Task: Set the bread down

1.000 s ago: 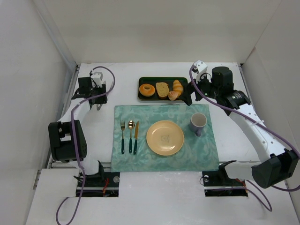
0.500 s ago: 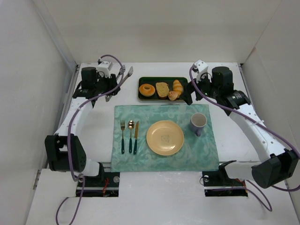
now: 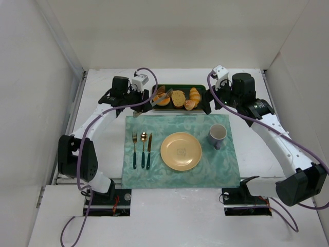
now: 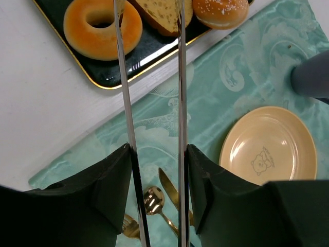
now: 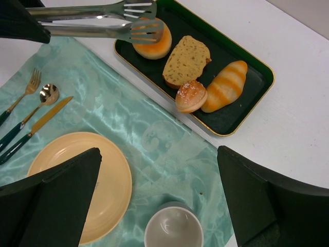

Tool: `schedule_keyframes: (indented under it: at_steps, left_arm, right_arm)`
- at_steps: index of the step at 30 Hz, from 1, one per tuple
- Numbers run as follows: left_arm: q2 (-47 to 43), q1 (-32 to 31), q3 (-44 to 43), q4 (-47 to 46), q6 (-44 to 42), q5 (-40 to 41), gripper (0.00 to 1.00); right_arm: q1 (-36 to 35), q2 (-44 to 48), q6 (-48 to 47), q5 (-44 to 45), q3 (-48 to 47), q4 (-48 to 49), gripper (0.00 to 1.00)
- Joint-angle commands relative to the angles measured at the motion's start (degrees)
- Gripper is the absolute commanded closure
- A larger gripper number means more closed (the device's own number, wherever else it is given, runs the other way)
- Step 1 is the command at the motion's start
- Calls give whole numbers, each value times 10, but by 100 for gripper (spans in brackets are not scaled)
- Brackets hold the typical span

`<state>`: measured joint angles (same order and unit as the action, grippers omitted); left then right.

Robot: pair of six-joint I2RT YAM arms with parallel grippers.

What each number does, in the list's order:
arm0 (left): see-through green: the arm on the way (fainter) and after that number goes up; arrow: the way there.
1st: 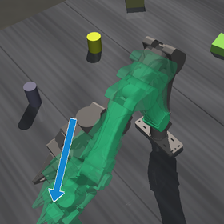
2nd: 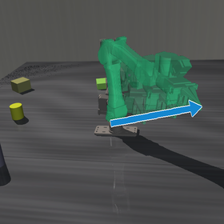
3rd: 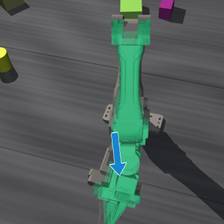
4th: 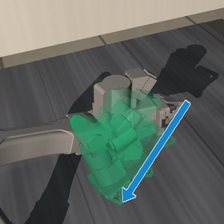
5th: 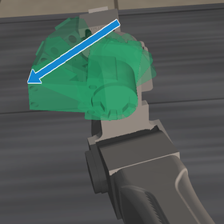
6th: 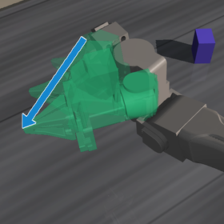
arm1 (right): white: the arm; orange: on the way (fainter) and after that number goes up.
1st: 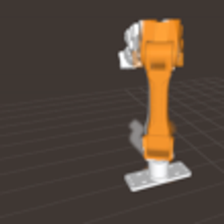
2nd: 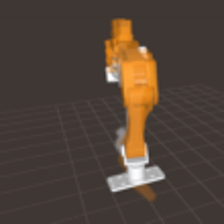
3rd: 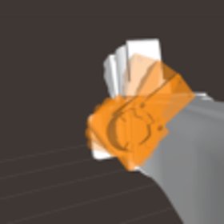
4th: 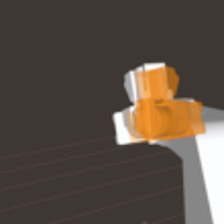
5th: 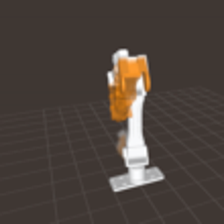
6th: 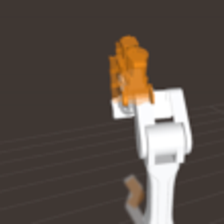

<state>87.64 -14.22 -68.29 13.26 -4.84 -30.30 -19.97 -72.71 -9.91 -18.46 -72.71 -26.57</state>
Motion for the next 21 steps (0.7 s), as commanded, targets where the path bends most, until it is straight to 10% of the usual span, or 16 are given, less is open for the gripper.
schedule_keyframes:
  at_steps: [1,21]
  left_arm:
    - [-5,-12,-37,-7,-10,-20,59]
    - [28,-99,-63,12,4,-42,55]
  right_arm:
    - [-2,0,-5,8,-11,24,0]
    - [-2,23,-5,30,-1,40,0]
